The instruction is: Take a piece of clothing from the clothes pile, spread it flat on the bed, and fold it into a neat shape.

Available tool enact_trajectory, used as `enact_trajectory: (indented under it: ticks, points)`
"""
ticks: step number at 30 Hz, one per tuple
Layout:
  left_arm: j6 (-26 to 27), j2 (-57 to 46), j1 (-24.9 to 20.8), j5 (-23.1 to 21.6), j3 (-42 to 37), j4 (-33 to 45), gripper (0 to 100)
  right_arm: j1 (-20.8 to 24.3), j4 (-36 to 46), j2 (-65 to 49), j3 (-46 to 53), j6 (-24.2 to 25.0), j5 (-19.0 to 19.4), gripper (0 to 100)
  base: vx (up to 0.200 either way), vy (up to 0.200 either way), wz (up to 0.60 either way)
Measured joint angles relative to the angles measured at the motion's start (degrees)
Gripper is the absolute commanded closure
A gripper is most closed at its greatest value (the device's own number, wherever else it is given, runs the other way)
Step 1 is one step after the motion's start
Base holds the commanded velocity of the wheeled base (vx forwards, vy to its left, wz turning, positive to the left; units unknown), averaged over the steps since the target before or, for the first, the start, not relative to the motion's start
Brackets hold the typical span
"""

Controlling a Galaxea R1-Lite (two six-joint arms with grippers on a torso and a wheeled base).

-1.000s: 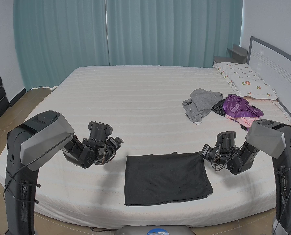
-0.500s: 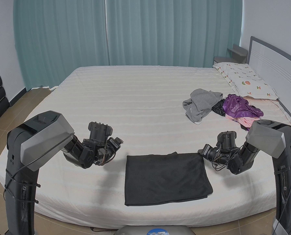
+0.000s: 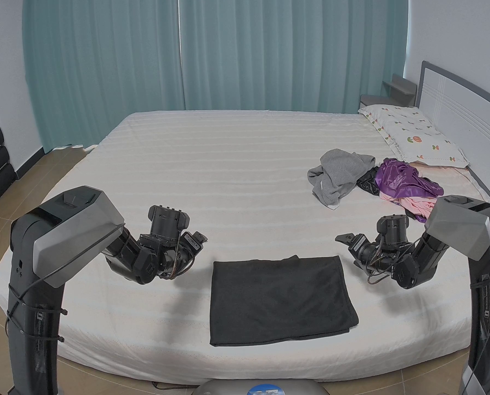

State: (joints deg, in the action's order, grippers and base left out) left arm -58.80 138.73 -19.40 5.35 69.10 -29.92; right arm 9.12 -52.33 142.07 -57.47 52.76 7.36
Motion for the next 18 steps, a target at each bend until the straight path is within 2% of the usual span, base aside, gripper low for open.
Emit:
enact_trajectory:
  ticks: [1, 7, 18]
  points:
    - [-0.02, -0.04, 0.00, -0.02, -0.05, 0.02, 0, -0.37, -0.22, -0.17, 0.09, 0.34, 0.05, 0, 0.000, 0.000, 0.00]
    - [-0.16, -0.41, -0.02, -0.07, -0.22, 0.04, 0, -2.23, -0.57, -0.89, 0.28, 1.71, 0.24, 0, -0.200, 0.000, 0.00]
    - [-0.65, -0.61, -0.04, -0.27, -0.20, 0.24, 0, -2.45, -2.82, -0.87, 0.63, 1.84, 0.21, 0, 0.000, 0.000, 0.00]
